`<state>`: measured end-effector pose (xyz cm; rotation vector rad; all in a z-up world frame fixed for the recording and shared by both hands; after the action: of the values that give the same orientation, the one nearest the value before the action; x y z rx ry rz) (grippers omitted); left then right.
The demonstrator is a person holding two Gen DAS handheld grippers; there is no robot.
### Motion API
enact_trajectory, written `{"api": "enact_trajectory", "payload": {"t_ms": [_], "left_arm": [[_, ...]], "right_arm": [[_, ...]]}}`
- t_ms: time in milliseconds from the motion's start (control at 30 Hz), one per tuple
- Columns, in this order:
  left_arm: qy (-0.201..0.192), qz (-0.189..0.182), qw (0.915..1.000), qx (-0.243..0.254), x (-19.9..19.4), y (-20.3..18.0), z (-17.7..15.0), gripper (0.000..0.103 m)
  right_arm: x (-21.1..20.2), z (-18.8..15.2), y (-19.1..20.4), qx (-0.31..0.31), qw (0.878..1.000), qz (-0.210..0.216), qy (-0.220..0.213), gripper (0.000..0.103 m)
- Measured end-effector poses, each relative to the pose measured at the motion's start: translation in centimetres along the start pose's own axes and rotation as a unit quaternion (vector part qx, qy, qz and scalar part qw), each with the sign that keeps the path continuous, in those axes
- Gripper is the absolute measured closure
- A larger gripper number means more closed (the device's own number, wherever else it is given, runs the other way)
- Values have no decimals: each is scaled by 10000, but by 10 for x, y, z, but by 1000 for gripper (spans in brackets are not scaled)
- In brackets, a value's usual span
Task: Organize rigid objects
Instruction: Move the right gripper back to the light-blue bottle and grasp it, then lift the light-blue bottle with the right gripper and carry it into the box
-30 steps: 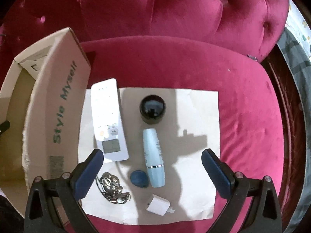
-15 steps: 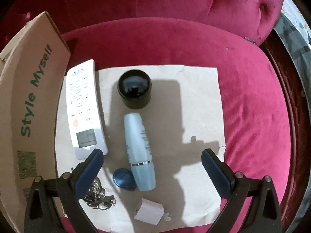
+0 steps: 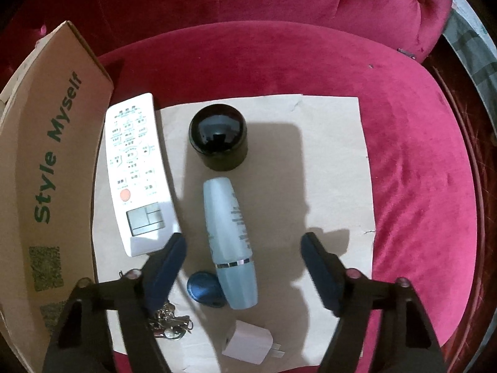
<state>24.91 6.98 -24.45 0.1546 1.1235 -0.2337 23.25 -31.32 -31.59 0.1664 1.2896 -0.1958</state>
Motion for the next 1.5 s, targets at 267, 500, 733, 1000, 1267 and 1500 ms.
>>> {"api": "enact_trajectory", "payload": {"t_ms": [267,500,733,1000,1267,1500], "left_arm": [[0,12,10000,2,1,-1,1,89],[5,8,10000,-1,1,-1,1,89],[5,13,10000,-5,1,-1,1,89],[1,21,10000,-1,1,-2,0,89],[-1,6,10000,-15,1,-2,0,88],[-1,7,10000,-13,1,-2,0,88]], "right_arm": [[7,2,16,-120,9998,3,157,74],[2,-2,31,-175,9998,-3,133,76],[2,1,15,-140,9999,40,77,76],[-16,2,15,-120,9999,81,-79,76],[-39,3,21,-198,9997,62,-147,76],[-57,7,34,-407,9988,-71,-253,76]]}}
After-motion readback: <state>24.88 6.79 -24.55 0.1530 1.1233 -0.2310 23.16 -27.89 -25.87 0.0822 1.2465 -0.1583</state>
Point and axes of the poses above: each gripper's, at about its wrist camera, not at the fingertips, and x roughly the way its jaws point, y to its left, z to its top, the point moved 8 cm from there along x, roughly the way its jaws point, and after that the axes turned 7 degrees about x, right-handed, at the moved point
